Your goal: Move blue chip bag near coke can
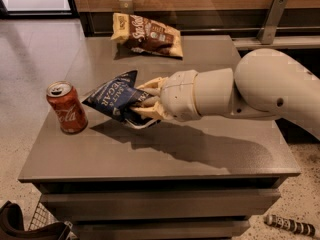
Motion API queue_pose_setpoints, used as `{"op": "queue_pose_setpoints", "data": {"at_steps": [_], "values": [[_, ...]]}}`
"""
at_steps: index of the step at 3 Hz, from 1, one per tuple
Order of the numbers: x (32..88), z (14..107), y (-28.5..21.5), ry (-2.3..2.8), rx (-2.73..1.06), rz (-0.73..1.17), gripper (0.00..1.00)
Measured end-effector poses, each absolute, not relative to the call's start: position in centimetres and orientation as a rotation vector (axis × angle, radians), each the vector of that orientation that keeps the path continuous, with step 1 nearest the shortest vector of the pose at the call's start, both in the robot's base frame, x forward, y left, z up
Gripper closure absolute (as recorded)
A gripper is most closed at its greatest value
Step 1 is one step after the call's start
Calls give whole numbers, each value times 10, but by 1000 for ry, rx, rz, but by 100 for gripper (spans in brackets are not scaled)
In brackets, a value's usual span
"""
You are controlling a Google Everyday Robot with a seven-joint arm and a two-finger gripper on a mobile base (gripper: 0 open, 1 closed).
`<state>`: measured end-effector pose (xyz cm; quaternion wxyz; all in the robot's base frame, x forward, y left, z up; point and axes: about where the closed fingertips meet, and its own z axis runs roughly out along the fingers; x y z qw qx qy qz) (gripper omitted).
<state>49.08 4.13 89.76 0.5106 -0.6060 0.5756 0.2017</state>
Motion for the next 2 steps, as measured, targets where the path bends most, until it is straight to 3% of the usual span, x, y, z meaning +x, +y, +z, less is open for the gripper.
{"op": "queue_pose_setpoints", "data": {"at_steps": [2], "values": [[489,898,45,1381,-1467,487,1]]}}
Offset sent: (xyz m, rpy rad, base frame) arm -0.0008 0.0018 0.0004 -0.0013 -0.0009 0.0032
